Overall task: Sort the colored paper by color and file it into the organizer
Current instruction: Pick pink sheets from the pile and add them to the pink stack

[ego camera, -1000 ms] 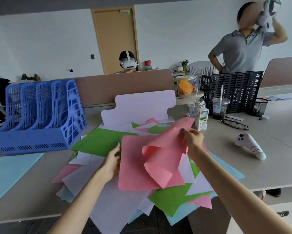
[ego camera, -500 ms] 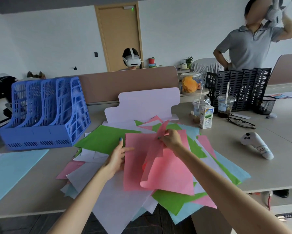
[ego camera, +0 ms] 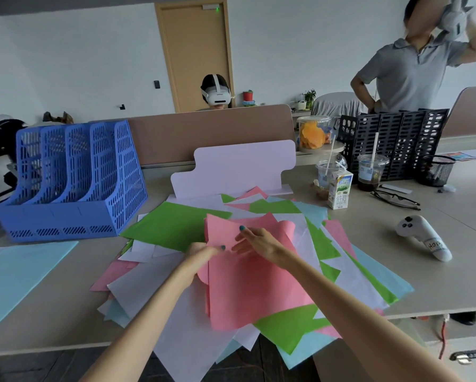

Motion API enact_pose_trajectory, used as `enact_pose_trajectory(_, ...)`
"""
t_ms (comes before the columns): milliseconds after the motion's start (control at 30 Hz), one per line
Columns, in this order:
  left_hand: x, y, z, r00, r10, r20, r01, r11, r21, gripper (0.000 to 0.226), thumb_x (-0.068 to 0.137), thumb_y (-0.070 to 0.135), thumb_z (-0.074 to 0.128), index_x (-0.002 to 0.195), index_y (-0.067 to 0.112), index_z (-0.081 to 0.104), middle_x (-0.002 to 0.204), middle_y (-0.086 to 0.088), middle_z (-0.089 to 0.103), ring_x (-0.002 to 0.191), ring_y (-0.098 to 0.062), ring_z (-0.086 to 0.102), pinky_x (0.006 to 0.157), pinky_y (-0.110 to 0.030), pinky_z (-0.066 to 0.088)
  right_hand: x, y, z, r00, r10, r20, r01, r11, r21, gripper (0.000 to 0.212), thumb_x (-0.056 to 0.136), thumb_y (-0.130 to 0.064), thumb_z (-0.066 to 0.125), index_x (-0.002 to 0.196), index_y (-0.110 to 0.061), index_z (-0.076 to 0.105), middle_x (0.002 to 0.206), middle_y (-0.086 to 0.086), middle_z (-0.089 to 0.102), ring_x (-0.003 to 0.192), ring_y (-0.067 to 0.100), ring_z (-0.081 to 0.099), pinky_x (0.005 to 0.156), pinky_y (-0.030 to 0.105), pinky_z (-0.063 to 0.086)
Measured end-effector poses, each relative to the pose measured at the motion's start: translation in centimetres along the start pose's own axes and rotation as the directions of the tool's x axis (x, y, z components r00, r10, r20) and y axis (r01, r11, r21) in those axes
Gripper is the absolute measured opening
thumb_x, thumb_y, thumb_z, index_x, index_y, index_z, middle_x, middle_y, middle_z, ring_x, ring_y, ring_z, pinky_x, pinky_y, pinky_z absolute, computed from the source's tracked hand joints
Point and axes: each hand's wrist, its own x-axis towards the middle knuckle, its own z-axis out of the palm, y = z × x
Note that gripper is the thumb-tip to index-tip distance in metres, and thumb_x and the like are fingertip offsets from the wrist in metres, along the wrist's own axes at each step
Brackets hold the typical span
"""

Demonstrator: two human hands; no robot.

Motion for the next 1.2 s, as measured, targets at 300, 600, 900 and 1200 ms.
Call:
enact_pose_trajectory(300,0.4,-1.1,-1.1,0.89,0.374,-0.262,-0.308,0.915,0.261,0.033,0.09,0.016,0.062,0.065,0.018,0.041,0.076,0.003,0.044,0.074,-0.016,0.04,0.066,-0.029,0.032,-0.4,2.1,-3.6,0.864,-0.18,-0.469,-0.007,0.93,-0.369,0.048,0.086,-0.019,0.065,0.127,-0.005,0.045,0.128,0.008,0.052,0.12,0.027,0.044,0.095,0.032,0.036)
enact_pose_trajectory(600,-0.3,0.6,-1.6,0.875,0.273,-0.4,-0.351,0.926,-0.136,0.038,0.095,0.028,0.056,0.064,0.012,0.041,0.06,-0.002,0.034,0.058,-0.013,0.029,0.056,-0.027,0.022,-0.8,0.6,-4.2,0.883,0.184,-0.431,-0.03,0.94,0.341,0.05,0.076,-0.027,0.078,0.114,-0.008,0.051,0.105,0.006,0.057,0.095,0.023,0.054,0.078,0.029,0.04)
enact_pose_trajectory(900,0.5,-0.9,-0.4,0.893,-0.09,-0.44,-0.088,0.926,-0.368,0.026,0.096,0.018,0.053,0.072,0.012,0.051,0.075,-0.006,0.05,0.079,-0.019,0.045,0.071,-0.028,0.033,-2.7,0.9,-4.7,0.907,0.227,-0.354,-0.122,0.947,0.296,0.012,0.078,-0.011,0.074,0.071,-0.008,0.064,0.061,0.004,0.057,0.054,0.016,0.05,0.04,0.014,0.035)
enact_pose_trajectory(1200,-0.4,-2.0,-3.4,0.935,-0.046,-0.351,-0.016,0.985,-0.171,0.026,0.089,-0.005,0.049,0.114,0.001,0.055,0.114,-0.015,0.06,0.093,-0.022,0.05,0.077,-0.028,0.037,-1.7,2.6,-5.8,0.761,0.214,-0.613,-0.131,0.975,0.178,0.007,0.083,-0.009,0.067,0.08,-0.01,0.061,0.069,0.006,0.055,0.073,0.022,0.05,0.059,0.026,0.036)
